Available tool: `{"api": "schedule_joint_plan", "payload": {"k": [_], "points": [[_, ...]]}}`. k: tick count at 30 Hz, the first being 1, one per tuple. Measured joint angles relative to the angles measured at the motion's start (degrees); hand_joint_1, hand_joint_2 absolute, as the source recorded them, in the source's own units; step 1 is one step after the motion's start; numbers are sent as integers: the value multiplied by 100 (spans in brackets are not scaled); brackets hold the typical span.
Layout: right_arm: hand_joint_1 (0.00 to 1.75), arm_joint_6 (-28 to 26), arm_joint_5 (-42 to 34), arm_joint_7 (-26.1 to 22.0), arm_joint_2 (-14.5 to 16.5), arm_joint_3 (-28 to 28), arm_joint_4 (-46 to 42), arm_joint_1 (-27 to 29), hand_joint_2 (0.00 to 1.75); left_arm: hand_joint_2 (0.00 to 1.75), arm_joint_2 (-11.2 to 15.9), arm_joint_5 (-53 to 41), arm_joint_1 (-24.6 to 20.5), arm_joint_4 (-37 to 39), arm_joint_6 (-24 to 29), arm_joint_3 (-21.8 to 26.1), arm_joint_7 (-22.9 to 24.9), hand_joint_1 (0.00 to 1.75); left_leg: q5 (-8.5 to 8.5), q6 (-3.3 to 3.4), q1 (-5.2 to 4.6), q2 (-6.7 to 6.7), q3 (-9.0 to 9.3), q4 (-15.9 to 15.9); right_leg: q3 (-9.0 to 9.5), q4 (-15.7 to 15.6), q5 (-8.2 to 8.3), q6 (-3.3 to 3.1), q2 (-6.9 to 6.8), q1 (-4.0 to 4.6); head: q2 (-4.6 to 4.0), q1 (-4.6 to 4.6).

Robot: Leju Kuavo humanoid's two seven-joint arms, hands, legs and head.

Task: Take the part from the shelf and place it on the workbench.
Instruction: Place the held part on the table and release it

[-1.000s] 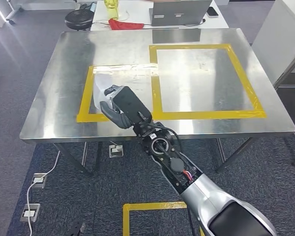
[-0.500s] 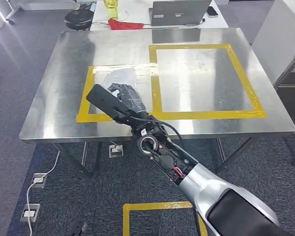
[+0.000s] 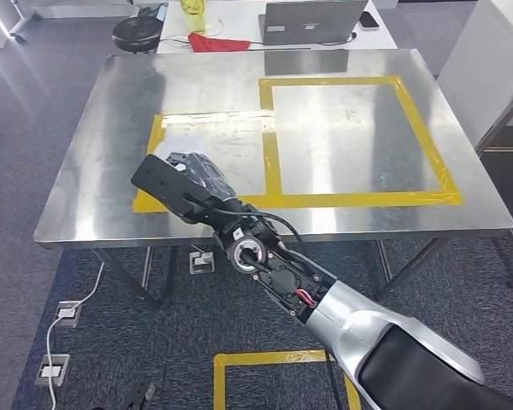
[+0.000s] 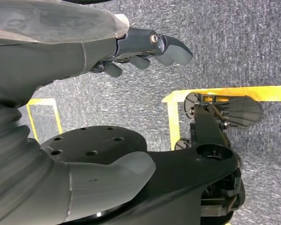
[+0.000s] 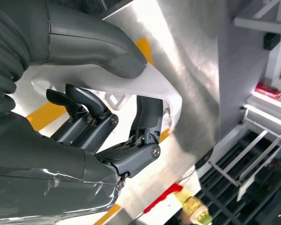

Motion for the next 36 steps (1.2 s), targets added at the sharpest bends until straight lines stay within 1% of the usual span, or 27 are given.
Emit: {"api": "schedule_joint_plan", "payload": {"k": [5,7,9,13,15,27,30,34,36], "points": [[175,33,-59,-72,0,55,25,-3,175,175,-5,1,-16,0,-1,-11,-2,0,0,0,0,0,0,0,-1,0,0,0,0,0,0,0],[175,72,-199,-137,0,75,50,-16,175,175,-6,3,-21,0,-1,-19,-4,0,0,0,0,0,0,0,-1,0,0,0,0,0,0,0],[175,200,-602,-333,0,85,78,-33,175,175,-8,10,-26,0,1,-25,-13,0,0,0,0,1,0,0,-2,0,0,0,0,0,0,-1],[175,523,-1651,-910,0,15,152,-56,175,175,-15,29,-28,0,14,-50,-23,0,0,0,0,2,0,0,-4,0,0,0,1,0,0,-1],[175,564,-1935,-1076,0,-31,204,-101,175,175,-15,35,-28,0,15,-77,-25,0,0,0,0,2,0,0,-4,0,0,0,1,0,0,-1],[175,532,-2092,-1152,0,-48,341,-196,175,175,-15,83,-37,0,60,-117,-24,0,0,0,0,3,0,0,-4,1,1,-1,1,0,0,-2],[175,525,-2118,-1216,0,-48,379,-219,175,175,-14,51,-67,0,52,-144,-15,0,-5,5,-6,3,-2,16,-2,-4,4,6,0,-14,0,-3],[175,544,-2113,-1237,0,-48,411,-243,175,175,-6,27,-113,0,49,-166,-3,0,-27,34,-18,3,-7,40,4,-8,0,26,0,-36,0,-7],[175,544,-2112,-1234,0,-48,411,-243,175,175,2,22,-116,0,48,-166,-8,0,-37,55,-33,3,-9,37,12,-4,12,58,1,-48,0,-8]]}}
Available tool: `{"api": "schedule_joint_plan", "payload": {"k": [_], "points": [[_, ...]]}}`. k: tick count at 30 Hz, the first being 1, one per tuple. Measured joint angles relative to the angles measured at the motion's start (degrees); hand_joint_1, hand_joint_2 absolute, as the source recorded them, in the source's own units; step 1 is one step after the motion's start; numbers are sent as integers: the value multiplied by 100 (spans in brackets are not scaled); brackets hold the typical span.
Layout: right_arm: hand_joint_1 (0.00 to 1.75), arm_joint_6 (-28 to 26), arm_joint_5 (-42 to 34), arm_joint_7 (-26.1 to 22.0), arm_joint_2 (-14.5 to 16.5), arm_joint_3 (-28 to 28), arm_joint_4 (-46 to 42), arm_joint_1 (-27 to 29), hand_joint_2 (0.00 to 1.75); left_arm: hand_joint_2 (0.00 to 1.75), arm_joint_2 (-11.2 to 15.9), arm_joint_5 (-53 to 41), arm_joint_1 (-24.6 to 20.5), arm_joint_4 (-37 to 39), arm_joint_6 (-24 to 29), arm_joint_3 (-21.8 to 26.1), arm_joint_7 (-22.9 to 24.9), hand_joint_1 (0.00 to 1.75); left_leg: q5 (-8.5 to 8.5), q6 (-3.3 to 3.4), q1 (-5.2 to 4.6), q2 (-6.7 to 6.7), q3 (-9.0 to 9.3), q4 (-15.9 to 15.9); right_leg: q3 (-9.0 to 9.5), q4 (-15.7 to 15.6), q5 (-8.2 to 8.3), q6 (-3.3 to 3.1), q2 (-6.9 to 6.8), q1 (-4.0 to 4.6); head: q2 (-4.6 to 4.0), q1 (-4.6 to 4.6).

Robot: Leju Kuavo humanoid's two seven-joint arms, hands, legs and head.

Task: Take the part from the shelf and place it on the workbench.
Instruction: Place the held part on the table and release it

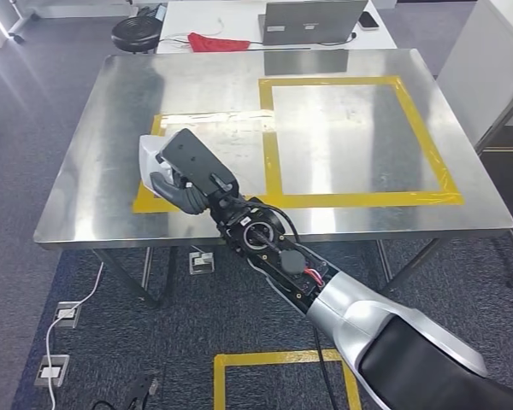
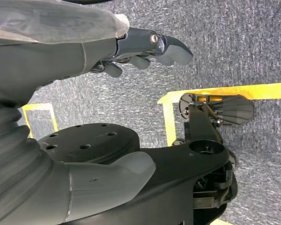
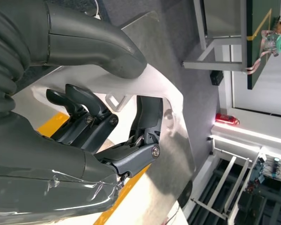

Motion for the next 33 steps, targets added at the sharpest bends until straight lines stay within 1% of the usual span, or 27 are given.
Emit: {"api": "schedule_joint_plan", "payload": {"k": [2,3,4,5,7,8,9,10,11,12,13,14,15,16,17,18,21,27,30,33], "points": [[175,0,1,2,0,0,0,-1,175,175,3,-3,1,0,-1,0,-7,0,4,34,13,0,34,-44,16,34,2,41,-1,-3,0,2],[175,0,1,2,0,0,0,-4,175,175,3,-3,1,0,-2,0,-9,0,10,53,27,2,64,-77,-4,120,-41,59,-1,-1,0,5],[175,0,1,2,0,0,0,-13,175,175,3,-4,-1,0,-4,0,-10,0,17,72,41,3,94,-103,-83,299,-149,69,-1,-2,0,18],[175,0,2,2,0,0,0,-20,175,175,4,-4,-3,0,-5,0,-11,0,1,91,47,4,116,-126,-233,599,-304,77,0,-6,0,31],[175,0,2,7,0,0,5,-24,175,175,7,-4,-5,0,-10,0,-11,0,-50,121,40,3,131,-136,-671,1399,-618,88,2,-7,0,55],[175,0,2,15,0,1,9,-13,175,175,7,-4,3,0,-15,0,-14,0,-90,131,36,1,152,-139,-873,1718,-700,90,1,-8,0,60],[175,-1,2,24,0,2,13,-2,175,175,7,-3,14,0,-22,0,-17,0,-114,126,34,0,184,-137,-1001,1872,-690,89,0,-8,0,62],[175,-1,2,32,0,4,15,4,175,175,7,1,26,0,-29,0,-25,0,-148,111,37,-2,235,-134,-1014,1779,-548,81,-1,-10,0,64],[175,-2,1,37,0,5,15,9,175,175,5,5,36,0,-33,-1,-33,0,-187,88,44,-6,299,-130,-947,1513,-313,73,-3,-11,0,67],[175,-5,-1,38,0,7,15,8,175,175,4,9,41,0,-35,-1,-41,0,-229,58,52,-10,365,-125,-807,1097,-20,63,-4,-13,0,69],[175,-8,-3,36,0,7,17,11,175,175,4,13,45,0,-33,-1,-49,0,-267,23,60,-13,429,-126,-676,713,185,50,-1,-3,-1,69],[175,-13,-5,32,0,8,20,9,175,175,5,20,46,0,-27,-2,-53,0,-286,-14,69,-14,469,-114,-594,421,278,32,0,16,-1,76],[175,-21,-12,23,1,9,24,10,175,175,6,29,42,0,-17,-2,-55,0,-303,-56,71,-13,478,-96,-547,278,309,-8,9,33,-1,76],[175,-33,-22,14,1,10,31,14,175,175,7,40,40,0,-7,-1,-54,0,-317,-99,75,-9,465,-80,-541,259,266,-50,20,52,-1,67],[175,-46,-33,1,1,11,38,16,175,175,13,50,38,0,4,-2,-53,0,-334,-124,79,-7,444,-58,-544,255,275,-77,30,57,0,61],[175,-58,-47,-14,1,11,45,22,175,175,19,55,38,0,10,-2,-52,0,-351,-131,78,-4,420,-55,-549,288,299,-93,45,54,0,46],[175,-79,-67,-79,0,10,69,33,175,175,33,57,49,0,13,-2,-49,0,-334,-113,76,-7,396,-111,-623,299,309,-75,74,45,0,2],[175,-98,-65,-189,-38,1,152,123,175,175,59,57,52,1,13,-6,-10,0,-276,-148,78,-7,363,-175,-713,295,306,-83,117,33,0,-114],[175,-98,-58,-195,-54,-4,196,155,175,175,61,57,48,1,13,-27,-4,0,-270,-162,81,1,364,-181,-718,294,302,-122,130,45,0,-146],[175,-98,-33,-208,-58,-9,216,165,175,175,56,58,45,1,13,-71,6,0,-277,-190,91,10,370,-200,-711,294,307,-167,133,64,0,-152]]}}
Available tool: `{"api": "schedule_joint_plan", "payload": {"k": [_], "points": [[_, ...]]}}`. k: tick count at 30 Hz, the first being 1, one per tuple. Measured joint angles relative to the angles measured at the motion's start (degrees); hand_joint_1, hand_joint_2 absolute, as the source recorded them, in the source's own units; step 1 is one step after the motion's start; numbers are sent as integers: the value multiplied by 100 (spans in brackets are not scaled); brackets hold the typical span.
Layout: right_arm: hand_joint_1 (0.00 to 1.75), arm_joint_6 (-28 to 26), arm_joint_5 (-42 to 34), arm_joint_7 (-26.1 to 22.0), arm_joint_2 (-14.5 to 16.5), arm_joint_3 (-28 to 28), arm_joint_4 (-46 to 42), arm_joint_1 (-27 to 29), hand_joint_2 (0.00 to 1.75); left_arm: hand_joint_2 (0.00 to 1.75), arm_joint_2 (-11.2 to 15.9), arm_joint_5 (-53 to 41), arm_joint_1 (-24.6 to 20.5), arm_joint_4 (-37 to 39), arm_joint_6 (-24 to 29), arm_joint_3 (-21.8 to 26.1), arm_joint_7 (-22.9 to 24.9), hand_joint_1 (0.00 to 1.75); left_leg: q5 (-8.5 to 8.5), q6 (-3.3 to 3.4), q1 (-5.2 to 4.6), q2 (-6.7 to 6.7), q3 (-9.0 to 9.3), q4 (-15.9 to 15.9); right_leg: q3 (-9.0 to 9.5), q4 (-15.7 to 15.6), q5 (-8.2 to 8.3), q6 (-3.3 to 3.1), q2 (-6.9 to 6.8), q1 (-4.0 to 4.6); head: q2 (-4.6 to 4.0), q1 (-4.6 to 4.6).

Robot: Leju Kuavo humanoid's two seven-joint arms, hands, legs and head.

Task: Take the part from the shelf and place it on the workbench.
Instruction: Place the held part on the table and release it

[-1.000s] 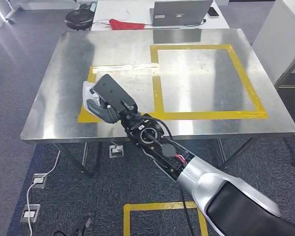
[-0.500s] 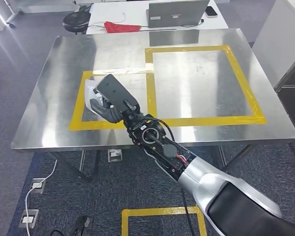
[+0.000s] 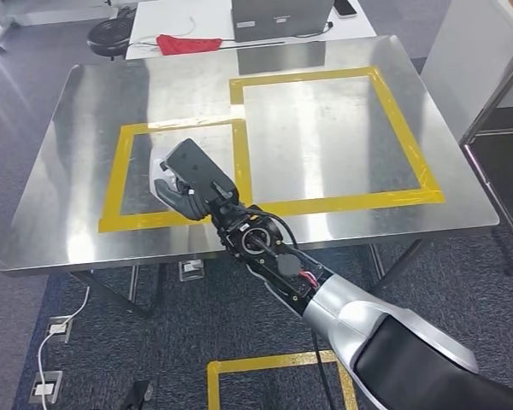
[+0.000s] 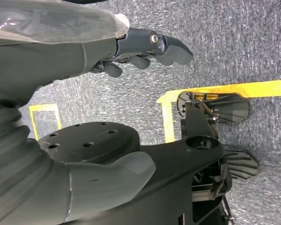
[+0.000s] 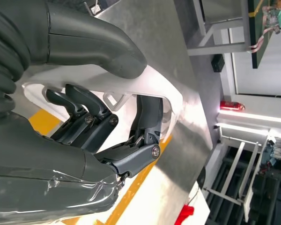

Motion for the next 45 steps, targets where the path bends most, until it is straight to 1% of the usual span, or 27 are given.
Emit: {"api": "schedule_joint_plan", "payload": {"k": [5,19,20,21,23,24,25,26,27,28,29,30,31,32,33,34,35,36,37,38,39,40,41,42,43,44,45], "points": [[175,2,43,5,-2,2,5,-23,175,175,-1,20,12,0,0,-23,2,0,7,-33,-3,-2,-2,27,27,-2,20,-26,-8,-3,0,20],[175,6,45,34,19,2,-63,-114,175,175,-1,38,11,-1,5,-23,-12,0,9,-28,-6,-7,0,90,77,-11,48,-1,-16,-5,0,57],[175,9,40,31,27,2,-73,-130,175,175,-3,43,8,-1,7,-25,-16,0,23,54,3,-1,93,-33,21,89,45,32,-29,-7,-1,64],[175,13,34,28,35,2,-81,-151,175,175,-2,47,0,-2,8,-26,-19,0,39,136,17,6,199,-168,-92,292,7,70,-39,-13,-1,74],[175,19,26,14,49,2,-88,-188,175,175,-2,47,-20,-2,9,-28,-19,0,54,278,63,16,438,-446,-495,993,-161,175,-60,-50,-1,92],[175,21,27,12,49,2,-82,-188,175,175,-1,43,-26,-1,9,-28,-18,0,35,251,88,13,479,-459,-682,1296,-236,216,-61,-83,-1,102],[175,21,30,9,48,2,-74,-179,175,175,-4,39,-24,-1,9,-29,-16,0,2,204,124,5,523,-461,-799,1437,-224,272,-68,-129,-1,107],[175,21,32,7,48,2,-67,-171,175,175,-8,38,-17,-1,9,-30,-15,0,-42,137,174,-6,575,-456,-813,1366,-111,349,-79,-187,-1,112],[175,21,36,6,47,2,-62,-167,175,175,-13,36,-10,-1,9,-32,-13,0,-96,58,236,-19,633,-440,-725,1091,77,438,-94,-256,-1,119],[175,21,44,4,44,2,-57,-162,175,175,-11,35,-3,0,9,-33,-10,0,-172,-39,291,-31,688,-402,-589,711,288,559,-108,-340,0,124],[175,22,53,3,35,2,-52,-159,175,175,3,34,-2,2,11,-34,-7,0,-251,-136,338,-42,724,-341,-469,387,358,648,-109,-384,-1,153],[175,26,64,5,32,3,-48,-151,175,175,18,33,-6,4,14,-35,-3,0,-328,-225,362,-51,724,-265,-373,200,355,633,-102,-404,-1,179],[175,28,80,7,28,2,-42,-137,175,175,30,33,-11,6,24,-37,-2,0,-398,-295,375,-53,712,-203,-345,158,293,573,-86,-399,-1,169],[175,26,96,12,28,-2,-37,-127,175,175,36,32,-23,7,32,-38,0,0,-426,-345,385,-55,697,-166,-356,224,183,457,-73,-364,-1,151],[175,24,115,16,37,-9,-37,-122,175,175,25,32,-41,6,39,-40,-2,0,-413,-386,394,-58,670,-112,-357,291,153,337,-69,-349,0,105],[175,20,136,17,40,-21,-36,-121,175,175,14,32,-63,3,44,-41,-5,0,-336,-413,412,-45,585,32,-360,313,120,282,-58,-339,0,41],[175,17,151,18,45,-33,-35,-125,175,175,3,33,-87,1,44,-44,-9,0,-222,-432,419,-22,409,309,-329,301,82,239,-51,-330,0,-8],[175,18,161,16,48,-43,-34,-120,175,175,-6,33,-105,-2,44,-46,-14,0,-143,-438,416,8,148,699,-265,256,53,204,-40,-322,0,-60],[175,19,166,16,44,-49,-27,-95,175,175,-11,33,-114,-3,44,-50,-16,0,-141,-431,395,43,-175,1130,-179,192,31,182,-30,-312,0,-115],[175,19,166,17,34,-52,-14,-59,175,175,-13,33,-116,-3,44,-54,-16,0,-256,-414,359,65,-484,1492,-82,121,11,167,-28,-296,0,-156],[175,20,166,18,23,-54,3,-17,175,175,-14,34,-114,-3,44,-58,-15,0,-438,-388,317,74,-745,1718,21,49,-12,150,-19,-278,0,-184],[175,20,166,19,14,-54,19,17,175,175,-14,34,-107,-3,44,-62,-15,0,-599,-350,274,77,-941,1787,120,-18,-37,134,-2,-260,0,-215],[175,23,166,20,9,-55,32,36,175,175,-14,35,-98,-2,44,-66,-14,0,-650,-289,227,77,-1058,1678,212,-74,-67,119,21,-244,0,-245],[175,26,166,20,8,-55,39,44,175,175,-9,36,-89,-2,44,-68,-14,0,-528,-205,168,77,-1096,1399,294,-120,-100,110,45,-232,0,-280],[175,31,166,20,8,-55,43,46,175,175,0,36,-78,-1,45,-69,-15,0,-227,-95,96,76,-1070,990,367,-158,-134,107,66,-222,0,-322],[175,38,167,21,8,-55,45,48,175,175,17,36,-69,-1,45,-70,-15,0,194,27,16,67,-1014,534,428,-186,-171,110,82,-215,0,-357],[175,44,169,25,8,-55,48,54,175,175,35,36,-61,-1,46,-72,-15,0,552,109,-55,44,-954,178,481,-214,-207,122,98,-205,0,-381]]}}
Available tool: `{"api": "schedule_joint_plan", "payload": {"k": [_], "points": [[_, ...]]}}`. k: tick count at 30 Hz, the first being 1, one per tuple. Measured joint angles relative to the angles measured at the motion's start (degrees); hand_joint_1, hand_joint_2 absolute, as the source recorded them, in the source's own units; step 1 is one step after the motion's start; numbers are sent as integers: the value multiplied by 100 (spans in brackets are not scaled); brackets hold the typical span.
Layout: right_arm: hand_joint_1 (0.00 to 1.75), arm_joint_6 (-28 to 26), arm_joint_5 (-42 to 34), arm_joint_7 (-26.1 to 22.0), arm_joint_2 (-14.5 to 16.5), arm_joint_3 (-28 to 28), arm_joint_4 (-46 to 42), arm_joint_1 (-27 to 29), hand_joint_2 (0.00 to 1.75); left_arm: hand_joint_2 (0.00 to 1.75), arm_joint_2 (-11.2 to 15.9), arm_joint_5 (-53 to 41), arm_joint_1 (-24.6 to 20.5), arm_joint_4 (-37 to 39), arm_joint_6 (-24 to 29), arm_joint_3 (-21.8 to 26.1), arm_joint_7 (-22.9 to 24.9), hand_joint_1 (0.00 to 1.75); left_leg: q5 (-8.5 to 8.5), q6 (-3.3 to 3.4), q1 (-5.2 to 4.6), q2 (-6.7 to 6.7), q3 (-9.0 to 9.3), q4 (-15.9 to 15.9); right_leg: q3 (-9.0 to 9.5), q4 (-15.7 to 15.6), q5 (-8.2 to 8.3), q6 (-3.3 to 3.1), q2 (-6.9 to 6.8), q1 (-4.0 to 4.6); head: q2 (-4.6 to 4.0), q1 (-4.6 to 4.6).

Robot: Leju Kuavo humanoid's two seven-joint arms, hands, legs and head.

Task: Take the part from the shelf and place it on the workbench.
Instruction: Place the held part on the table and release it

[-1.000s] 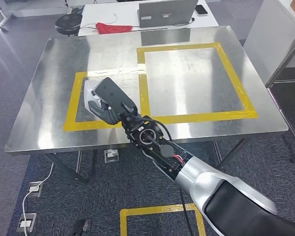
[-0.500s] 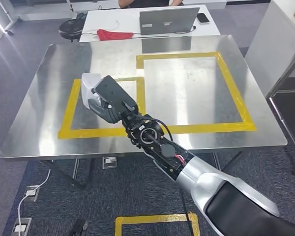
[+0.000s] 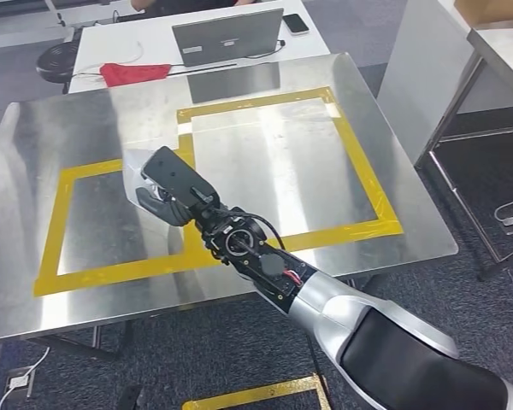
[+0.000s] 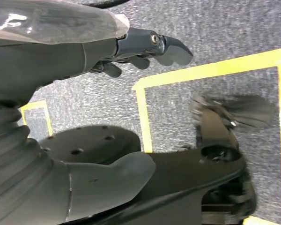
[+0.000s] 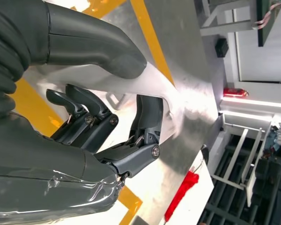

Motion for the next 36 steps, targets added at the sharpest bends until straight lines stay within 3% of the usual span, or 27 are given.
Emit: {"api": "schedule_joint_plan", "payload": {"k": [1,2,5,7,9,10,11,12,14,16,19,23,33,36], "points": [[175,5,3,8,0,0,2,3,175,175,13,2,6,0,1,-1,0,0,254,49,-52,-25,46,-218,41,-25,-35,23,13,10,0,-13],[175,9,8,17,0,0,4,0,175,175,20,3,9,0,2,-2,0,0,359,60,-79,-49,69,-287,71,-46,-70,53,22,18,0,-12],[175,10,27,39,0,-1,-4,-61,175,175,11,7,4,1,4,-5,-2,0,284,71,-62,-61,147,-270,131,-10,-234,129,-23,45,0,42],[175,10,32,42,0,-1,-11,-77,175,175,5,7,5,1,4,-6,-4,0,229,125,-48,-56,235,-306,-48,499,-558,92,-116,89,0,113],[175,10,32,44,-5,0,-8,-51,175,175,-1,7,9,1,4,-7,-4,0,171,177,-71,-57,302,-303,-465,1372,-929,36,-153,157,0,181],[175,10,32,47,-9,0,-7,-40,175,175,-4,7,13,1,3,-8,-4,0,143,190,-83,-60,331,-292,-643,1681,-989,25,-153,188,0,212],[175,10,32,48,-12,0,-6,-36,175,175,-8,7,19,1,3,-9,-4,0,114,197,-94,-66,358,-277,-740,1800,-938,21,-153,211,0,240],[175,10,32,48,-13,0,-8,-45,175,175,-13,7,25,1,3,-10,-4,0,78,200,-105,-74,391,-251,-721,1663,-752,16,-156,228,0,265],[175,10,33,46,-13,0,-20,-80,175,175,-25,7,27,0,3,-12,-4,0,-2,197,-127,-93,463,-185,-451,907,-211,-23,-159,255,0,322],[175,18,39,47,-9,2,-38,-121,175,175,-43,23,20,1,2,-13,-5,0,-53,177,-129,-102,488,-126,-188,269,106,-104,-160,293,0,363],[175,22,27,80,7,9,-88,-162,175,175,-56,78,9,1,-24,-14,3,0,-51,105,-111,-95,420,-64,-145,69,116,-190,-149,336,0,421],[175,2,-36,94,16,22,-137,-183,175,175,-65,90,16,0,-41,-17,8,0,-68,142,-121,-88,425,-81,-139,33,93,-184,-148,336,0,419],[175,1,-17,88,38,60,-175,-186,175,175,-58,90,14,1,-25,-19,-2,0,-39,88,-104,-90,433,-105,-140,37,100,-217,-152,358,0,420],[175,-211,304,283,56,104,-196,-189,175,175,-58,93,13,1,8,-20,-61,0,-45,79,-105,-90,433,-106,-138,36,96,-222,-153,357,0,434]]}}
